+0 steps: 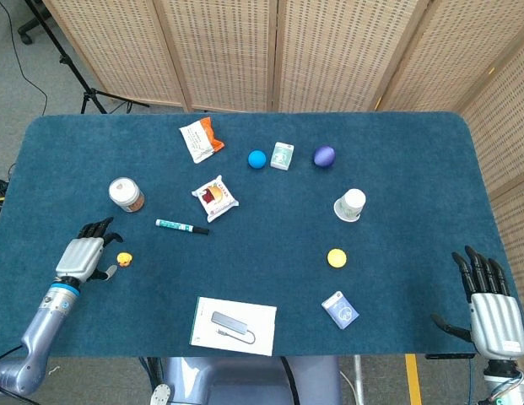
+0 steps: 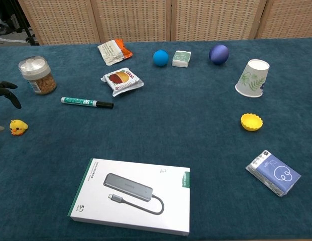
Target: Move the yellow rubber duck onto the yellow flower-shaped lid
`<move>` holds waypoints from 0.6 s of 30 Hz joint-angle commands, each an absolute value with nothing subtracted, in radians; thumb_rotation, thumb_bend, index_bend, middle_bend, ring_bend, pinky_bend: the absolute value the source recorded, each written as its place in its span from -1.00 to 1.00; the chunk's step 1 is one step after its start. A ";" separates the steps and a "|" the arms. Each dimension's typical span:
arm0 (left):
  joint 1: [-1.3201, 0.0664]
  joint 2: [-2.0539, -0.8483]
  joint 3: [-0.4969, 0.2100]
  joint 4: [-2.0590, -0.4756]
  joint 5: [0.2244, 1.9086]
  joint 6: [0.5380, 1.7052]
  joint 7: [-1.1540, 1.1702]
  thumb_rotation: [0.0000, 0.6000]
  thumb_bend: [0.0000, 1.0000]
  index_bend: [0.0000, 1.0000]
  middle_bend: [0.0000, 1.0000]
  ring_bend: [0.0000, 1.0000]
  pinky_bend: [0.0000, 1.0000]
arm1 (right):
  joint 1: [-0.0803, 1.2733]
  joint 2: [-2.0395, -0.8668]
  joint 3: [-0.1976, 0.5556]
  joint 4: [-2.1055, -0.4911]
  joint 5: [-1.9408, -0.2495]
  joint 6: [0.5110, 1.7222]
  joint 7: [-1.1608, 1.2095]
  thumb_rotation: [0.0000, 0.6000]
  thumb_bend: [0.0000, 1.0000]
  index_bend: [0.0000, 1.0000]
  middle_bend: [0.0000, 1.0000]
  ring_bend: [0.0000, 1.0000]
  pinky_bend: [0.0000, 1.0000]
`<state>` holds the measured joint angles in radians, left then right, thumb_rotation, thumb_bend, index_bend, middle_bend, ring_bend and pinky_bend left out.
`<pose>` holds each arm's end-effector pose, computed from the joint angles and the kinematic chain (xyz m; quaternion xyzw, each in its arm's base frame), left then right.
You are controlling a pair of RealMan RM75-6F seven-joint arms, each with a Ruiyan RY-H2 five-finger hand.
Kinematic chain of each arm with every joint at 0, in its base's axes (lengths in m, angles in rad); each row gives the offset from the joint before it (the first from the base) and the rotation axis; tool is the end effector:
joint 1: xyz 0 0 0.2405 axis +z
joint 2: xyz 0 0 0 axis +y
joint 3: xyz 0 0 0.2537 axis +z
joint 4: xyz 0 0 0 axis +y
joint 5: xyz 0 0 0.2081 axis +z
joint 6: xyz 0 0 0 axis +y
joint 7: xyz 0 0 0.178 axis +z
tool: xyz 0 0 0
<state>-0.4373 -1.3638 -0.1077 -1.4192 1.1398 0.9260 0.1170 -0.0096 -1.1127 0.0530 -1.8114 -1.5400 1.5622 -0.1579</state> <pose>-0.3044 0.3201 0.0338 -0.6596 -0.4980 -0.2738 0.4919 -0.2756 -0.1859 0.1579 0.5672 -0.3942 0.4018 0.6012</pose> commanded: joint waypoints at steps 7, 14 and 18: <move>-0.457 -1.411 -0.108 -1.358 1.141 0.906 0.081 1.00 -0.36 -0.30 -1.00 -1.00 -1.00 | -0.008 -1.113 0.054 -1.811 -1.534 1.560 -0.159 1.00 -1.00 -1.00 -1.00 -1.00 -1.00; -0.465 -1.420 -0.104 -1.356 1.111 0.901 0.119 1.00 -0.30 -0.17 -1.00 -1.00 -1.00 | -0.007 -1.113 0.056 -1.810 -1.529 1.557 -0.157 1.00 -1.00 -1.00 -1.00 -1.00 -1.00; -0.468 -1.425 -0.105 -1.358 1.095 0.902 0.132 1.00 -0.25 -0.02 -1.00 -1.00 -1.00 | -0.007 -1.112 0.057 -1.810 -1.526 1.558 -0.154 1.00 -1.00 -1.00 -1.00 -1.00 -1.00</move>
<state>-0.4669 -1.4236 -0.1044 -1.3573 1.0966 0.9007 0.1309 -0.0066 -1.1115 0.0565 -1.8101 -1.5265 1.5577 -0.1540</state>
